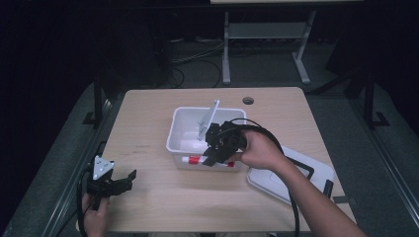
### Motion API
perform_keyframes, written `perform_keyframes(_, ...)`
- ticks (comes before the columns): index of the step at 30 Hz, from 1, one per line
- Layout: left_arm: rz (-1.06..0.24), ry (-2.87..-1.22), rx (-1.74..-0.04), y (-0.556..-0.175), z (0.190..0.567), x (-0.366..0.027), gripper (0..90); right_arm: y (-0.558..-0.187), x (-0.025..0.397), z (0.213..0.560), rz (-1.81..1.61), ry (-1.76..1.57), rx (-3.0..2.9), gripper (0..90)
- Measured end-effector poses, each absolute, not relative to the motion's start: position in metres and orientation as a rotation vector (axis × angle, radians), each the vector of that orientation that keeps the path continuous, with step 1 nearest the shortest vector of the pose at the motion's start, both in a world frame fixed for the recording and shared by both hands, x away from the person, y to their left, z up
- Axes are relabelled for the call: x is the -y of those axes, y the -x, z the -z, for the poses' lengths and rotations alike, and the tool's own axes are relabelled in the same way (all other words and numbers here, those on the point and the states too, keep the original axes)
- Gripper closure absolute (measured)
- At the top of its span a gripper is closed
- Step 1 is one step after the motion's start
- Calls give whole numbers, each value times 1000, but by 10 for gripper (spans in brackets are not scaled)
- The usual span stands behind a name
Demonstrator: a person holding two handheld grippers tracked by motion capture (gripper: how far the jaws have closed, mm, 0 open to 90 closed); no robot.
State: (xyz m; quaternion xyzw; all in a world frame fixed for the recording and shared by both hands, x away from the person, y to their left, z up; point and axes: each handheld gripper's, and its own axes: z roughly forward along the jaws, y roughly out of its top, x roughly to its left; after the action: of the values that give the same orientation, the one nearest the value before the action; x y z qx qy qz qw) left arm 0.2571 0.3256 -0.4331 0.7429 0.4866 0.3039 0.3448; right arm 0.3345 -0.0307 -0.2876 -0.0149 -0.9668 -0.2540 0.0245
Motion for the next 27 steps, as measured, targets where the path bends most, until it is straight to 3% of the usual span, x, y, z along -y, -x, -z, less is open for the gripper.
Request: perform_keyframes(27,-786,-1923,-1260,-257,434,-325,142,-377,20,273,722,65,3042,712)
